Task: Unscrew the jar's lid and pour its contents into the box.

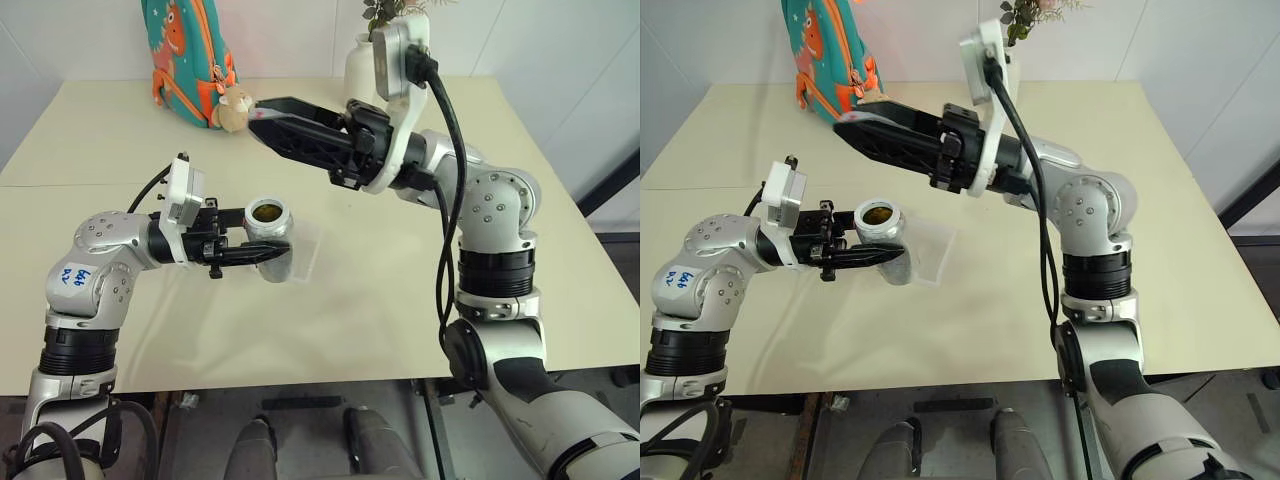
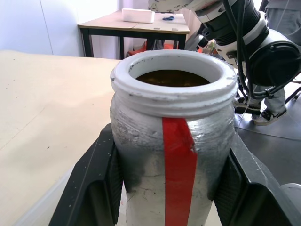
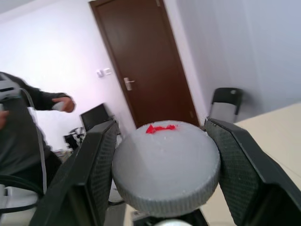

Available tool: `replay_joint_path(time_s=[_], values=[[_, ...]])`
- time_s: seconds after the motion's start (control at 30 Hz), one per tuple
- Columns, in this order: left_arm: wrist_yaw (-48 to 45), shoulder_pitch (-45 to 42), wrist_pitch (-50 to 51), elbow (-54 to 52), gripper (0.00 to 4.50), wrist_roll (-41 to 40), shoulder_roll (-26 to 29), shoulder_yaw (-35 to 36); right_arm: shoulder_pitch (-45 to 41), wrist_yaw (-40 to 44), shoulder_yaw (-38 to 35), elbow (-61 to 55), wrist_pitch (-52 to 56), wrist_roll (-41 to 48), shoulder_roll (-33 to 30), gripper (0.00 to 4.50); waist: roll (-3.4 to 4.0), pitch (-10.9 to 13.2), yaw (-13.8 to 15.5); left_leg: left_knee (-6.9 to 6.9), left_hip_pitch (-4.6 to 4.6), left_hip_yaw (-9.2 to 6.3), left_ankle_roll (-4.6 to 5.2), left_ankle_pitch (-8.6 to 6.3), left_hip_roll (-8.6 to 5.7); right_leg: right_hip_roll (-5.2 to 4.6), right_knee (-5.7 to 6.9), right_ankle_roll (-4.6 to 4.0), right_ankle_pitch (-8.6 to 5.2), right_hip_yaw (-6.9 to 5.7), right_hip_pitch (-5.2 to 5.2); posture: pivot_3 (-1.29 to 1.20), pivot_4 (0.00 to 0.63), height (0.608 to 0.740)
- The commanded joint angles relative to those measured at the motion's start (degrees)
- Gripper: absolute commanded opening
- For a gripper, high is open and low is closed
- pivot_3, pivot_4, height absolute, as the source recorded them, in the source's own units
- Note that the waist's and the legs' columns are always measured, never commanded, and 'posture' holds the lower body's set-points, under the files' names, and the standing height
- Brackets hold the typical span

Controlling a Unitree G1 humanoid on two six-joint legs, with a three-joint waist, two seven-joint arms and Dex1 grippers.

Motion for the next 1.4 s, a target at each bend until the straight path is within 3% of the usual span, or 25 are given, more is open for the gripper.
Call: replay_joint_path(time_s=[0.03, 0.13, 0.33, 0.6, 0.7, 0.8, 0.97, 1.1, 1.2, 1.4], values=[[0.91, 0.83, -0.99, -1.71, 2.06, -0.24, 0.94, 2.18, 4.02, -0.35, -0.24, -3.15, -5.60, -4.70, -4.91, 2.92, 0.00, 0.00, 0.13, -0.01, 0.00, 0.00, 0.00, 0.00, 0.00, 0.00, -0.04, 0.00, 0.00, 0.00, 0.00, 0.00, 0.150, 0.740], [1.88, 1.81, -0.88, -1.13, 2.06, -0.66, 1.54, 4.02, 12.36, -1.94, -1.54, -1.49, -12.92, -11.24, -9.99, 2.92, -0.01, 0.00, 0.33, -0.03, -0.02, 0.01, 0.03, -0.02, -0.01, 0.00, -0.13, 0.01, -0.01, 0.00, 0.01, 0.00, 0.150, 0.740], [2.56, 1.70, -1.07, 1.27, 2.06, -0.73, 1.41, 5.69, 24.19, -4.25, -0.66, 9.85, -33.61, -23.98, -11.64, 2.92, 0.00, 0.00, -0.15, -0.06, 0.01, 0.10, 0.05, -0.03, -0.01, 0.00, -0.16, 0.01, -0.01, 0.08, 0.01, 0.00, 0.150, 0.740], [2.80, -1.71, -1.42, 5.20, 2.06, 0.19, 1.17, 4.66, 27.89, -6.09, -1.20, 25.86, -47.61, -30.76, -10.81, 2.92, 0.00, 0.00, -0.07, 0.01, 0.03, 0.11, 0.01, 0.00, -0.01, 0.01, -0.06, 0.05, 0.02, 0.11, 0.02, 0.00, 0.150, 0.740], [3.60, -2.72, -1.46, 6.22, 2.06, 0.67, 1.17, 4.70, 28.14, -3.48, -1.62, 26.28, -47.77, -29.84, -11.44, 3.62, 0.00, 0.00, -0.11, 0.01, 0.04, 0.11, 0.01, 0.00, -0.01, 0.01, -0.06, 0.05, 0.02, 0.11, 0.05, 0.00, 0.150, 0.740], [4.42, -3.64, -0.47, 7.40, 2.06, 1.07, 1.64, 4.53, 27.88, -1.00, -3.06, 24.21, -47.15, -27.54, -12.16, 4.47, 0.00, 0.00, -0.13, 0.00, 0.07, 0.11, 0.00, 0.01, -0.01, 0.01, -0.03, 0.06, 0.02, 0.11, 0.05, 0.00, 0.150, 0.740], [3.24, -6.38, 2.18, 9.76, 2.06, 2.99, 5.62, 3.21, 27.43, 2.59, -5.45, 10.74, -38.57, -20.05, -16.73, 4.47, 0.05, 0.03, 0.03, 0.04, 0.07, 0.10, -0.02, 0.02, -0.02, 0.01, 0.03, 0.06, 0.02, 0.11, 0.05, 0.00, 0.150, 0.740], [4.61, -9.65, 1.50, 13.48, 2.06, 7.24, 8.56, 1.95, 30.21, 7.79, -1.20, -6.39, -30.59, -16.14, -22.43, 4.47, 0.06, 0.03, -0.01, 0.02, 0.10, 0.04, -0.01, 0.02, -0.01, 0.05, 0.04, 0.07, 0.02, 0.08, 0.07, 0.00, 0.150, 0.740], [3.66, -10.66, -0.49, 14.31, 2.06, 9.82, 10.25, 1.09, 29.78, 7.19, 0.00, -16.55, -24.13, -11.99, -24.78, 4.47, 0.06, 0.03, -0.09, -0.01, 0.09, 0.04, -0.01, 0.02, -0.01, 0.05, 0.02, 0.09, -0.01, 0.09, 0.06, 0.00, 0.150, 0.740], [10.31, -11.20, -7.38, 16.34, 2.06, 18.74, 7.51, -2.87, 28.65, 4.90, 2.38, -22.55, -20.11, -11.12, -24.19, 4.47, 0.05, 0.03, 0.82, 0.08, 0.07, 0.05, -0.01, 0.02, -0.02, 0.04, 0.01, 0.09, -0.01, 0.10, 0.08, 0.00, 0.150, 0.740]])
